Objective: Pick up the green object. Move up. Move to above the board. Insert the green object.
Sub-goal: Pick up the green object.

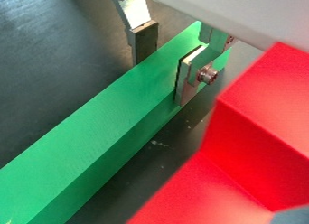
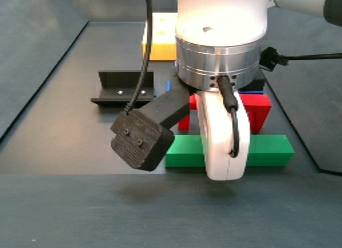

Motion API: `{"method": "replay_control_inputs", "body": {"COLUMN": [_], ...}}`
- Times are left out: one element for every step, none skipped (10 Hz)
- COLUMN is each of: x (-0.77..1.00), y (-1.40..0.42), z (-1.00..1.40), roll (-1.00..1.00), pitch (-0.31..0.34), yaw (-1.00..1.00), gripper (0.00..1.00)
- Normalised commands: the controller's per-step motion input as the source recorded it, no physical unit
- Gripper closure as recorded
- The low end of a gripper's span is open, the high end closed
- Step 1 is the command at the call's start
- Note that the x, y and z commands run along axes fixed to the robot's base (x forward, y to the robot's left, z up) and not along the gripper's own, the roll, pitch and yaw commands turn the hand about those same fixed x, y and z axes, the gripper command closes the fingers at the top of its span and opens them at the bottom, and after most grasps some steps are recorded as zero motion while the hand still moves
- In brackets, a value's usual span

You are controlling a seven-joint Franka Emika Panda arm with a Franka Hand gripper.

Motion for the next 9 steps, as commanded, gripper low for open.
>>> {"method": "replay_control_inputs", "body": {"x": [0.00, 0.00, 0.00, 0.00, 0.00, 0.00, 0.00, 0.00, 0.00], "y": [0.00, 0.00, 0.00, 0.00, 0.00, 0.00, 0.00, 0.00, 0.00], "z": [0.00, 0.00, 0.00, 0.00, 0.00, 0.00, 0.00, 0.00, 0.00], "roll": [0.00, 0.00, 0.00, 0.00, 0.00, 0.00, 0.00, 0.00, 0.00], "pitch": [0.000, 0.000, 0.000, 0.000, 0.000, 0.000, 0.000, 0.000, 0.000], "yaw": [0.00, 0.00, 0.00, 0.00, 0.00, 0.00, 0.00, 0.00, 0.00], "gripper": [1.00, 1.00, 1.00, 1.00, 1.00, 1.00, 1.00, 1.00, 1.00]}}
